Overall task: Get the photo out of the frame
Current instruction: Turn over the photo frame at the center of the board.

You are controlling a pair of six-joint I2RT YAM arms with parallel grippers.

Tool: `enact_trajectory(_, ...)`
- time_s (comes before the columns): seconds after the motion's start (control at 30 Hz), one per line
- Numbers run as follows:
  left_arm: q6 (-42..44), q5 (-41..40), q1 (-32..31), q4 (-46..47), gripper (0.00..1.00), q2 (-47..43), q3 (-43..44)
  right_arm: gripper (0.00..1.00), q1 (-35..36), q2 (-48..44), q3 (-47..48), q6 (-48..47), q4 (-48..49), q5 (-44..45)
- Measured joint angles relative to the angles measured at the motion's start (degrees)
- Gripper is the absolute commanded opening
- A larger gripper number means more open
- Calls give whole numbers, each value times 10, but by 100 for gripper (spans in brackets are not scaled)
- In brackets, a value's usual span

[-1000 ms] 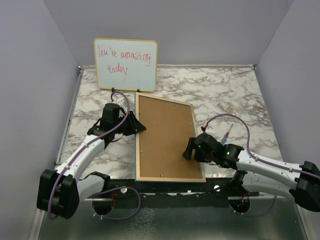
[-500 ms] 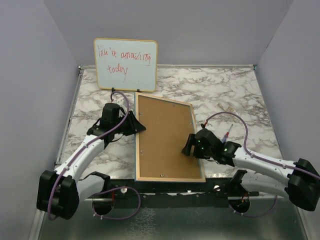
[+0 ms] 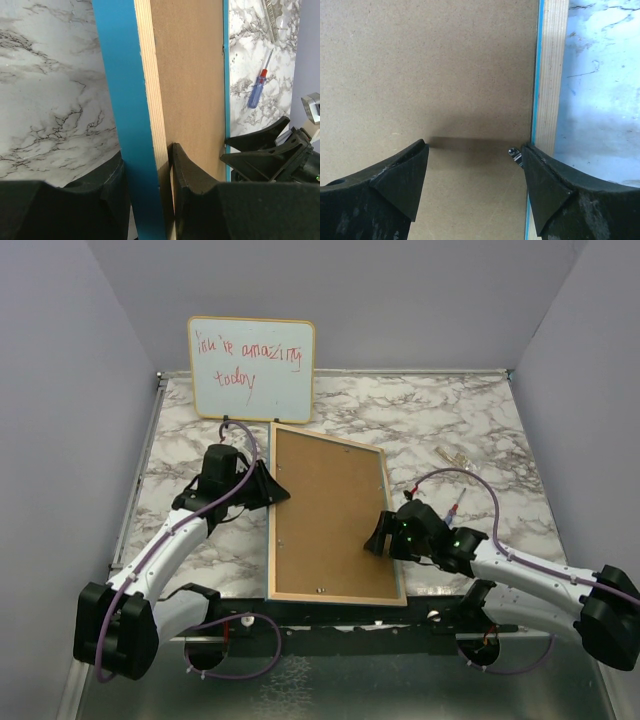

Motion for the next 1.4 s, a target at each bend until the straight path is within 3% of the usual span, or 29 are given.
enact_trajectory(0.4, 4, -7, 1, -7, 0, -2, 12, 76, 1, -27, 0, -3, -18, -91)
enact_trajectory(0.63, 6, -13, 0, -30, 0, -2, 40, 78, 2, -44, 17, -4, -68, -82)
enact_trajectory(0.8, 13, -30, 0, -59, 0, -2, 74, 81, 2, -114, 41, -16, -81, -57)
enact_trajectory(1.07, 21, -64, -13, -107, 0, 4, 123, 81, 2, -242, 36, -91, -1, -104)
enact_trajectory(1.27, 25, -123, -45, -160, 0, 31, 223, 81, 26, -203, 58, -186, 14, -114)
enact_trajectory(1.4, 35, -170, -69, -184, 0, 54, 296, 81, 87, -164, 106, -242, 10, -77)
